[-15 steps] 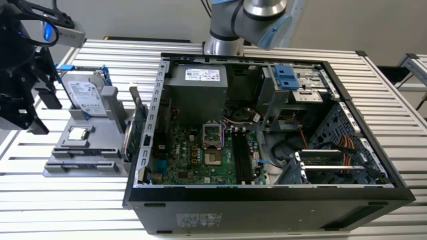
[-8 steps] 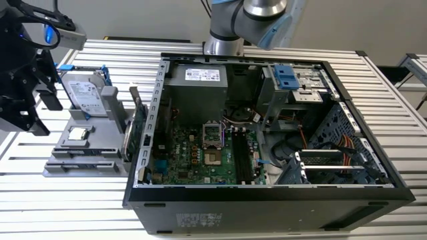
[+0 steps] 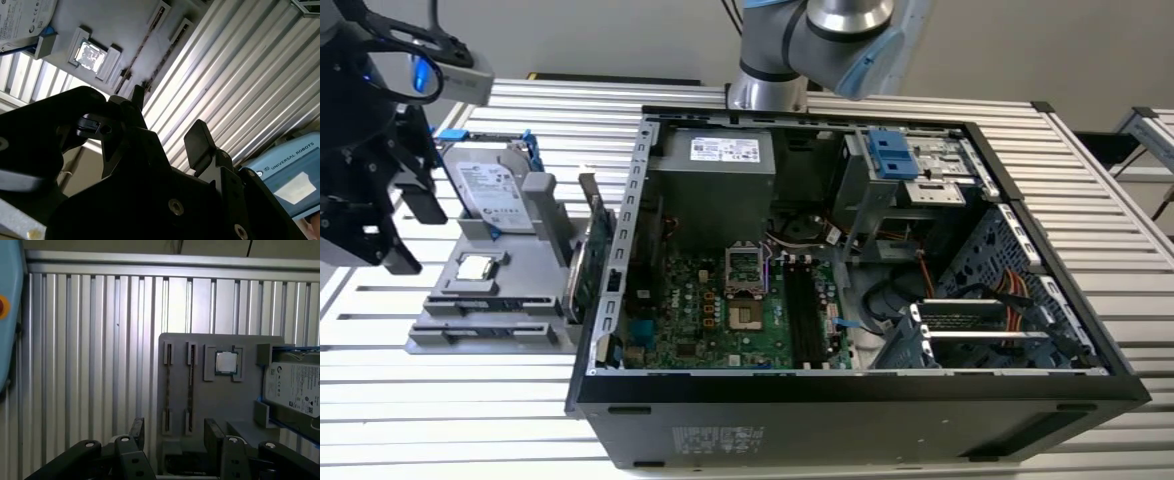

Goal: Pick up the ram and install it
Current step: 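Pick up the ram and move it above insertion slot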

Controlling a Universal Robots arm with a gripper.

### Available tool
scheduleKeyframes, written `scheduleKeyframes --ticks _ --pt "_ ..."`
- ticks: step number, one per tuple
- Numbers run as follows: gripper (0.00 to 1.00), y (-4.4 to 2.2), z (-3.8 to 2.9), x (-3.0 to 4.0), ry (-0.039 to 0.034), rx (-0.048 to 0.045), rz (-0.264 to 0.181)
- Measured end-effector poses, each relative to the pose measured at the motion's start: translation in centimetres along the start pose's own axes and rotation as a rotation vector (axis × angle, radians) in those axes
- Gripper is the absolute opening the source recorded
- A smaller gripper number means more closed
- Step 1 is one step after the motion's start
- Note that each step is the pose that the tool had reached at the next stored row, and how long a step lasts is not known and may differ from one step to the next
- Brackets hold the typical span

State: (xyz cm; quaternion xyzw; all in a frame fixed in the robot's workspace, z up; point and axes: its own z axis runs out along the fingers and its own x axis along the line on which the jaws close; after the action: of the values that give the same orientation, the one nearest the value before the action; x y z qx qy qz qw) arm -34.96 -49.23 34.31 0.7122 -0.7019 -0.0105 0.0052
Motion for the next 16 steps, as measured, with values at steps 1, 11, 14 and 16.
scheduleKeyframes --ticks 1,11,14,16 --pt "1.00 0.00 0.06 -0.01 0.0006 0.0001 0.000" --pt "1.00 -0.01 0.58 -0.02 0.0046 0.0000 0.002" --pt "1.00 -0.02 0.73 -0.03 0.0052 0.0000 0.002" --pt "1.00 -0.02 0.81 -0.04 0.0059 -0.0001 0.003"
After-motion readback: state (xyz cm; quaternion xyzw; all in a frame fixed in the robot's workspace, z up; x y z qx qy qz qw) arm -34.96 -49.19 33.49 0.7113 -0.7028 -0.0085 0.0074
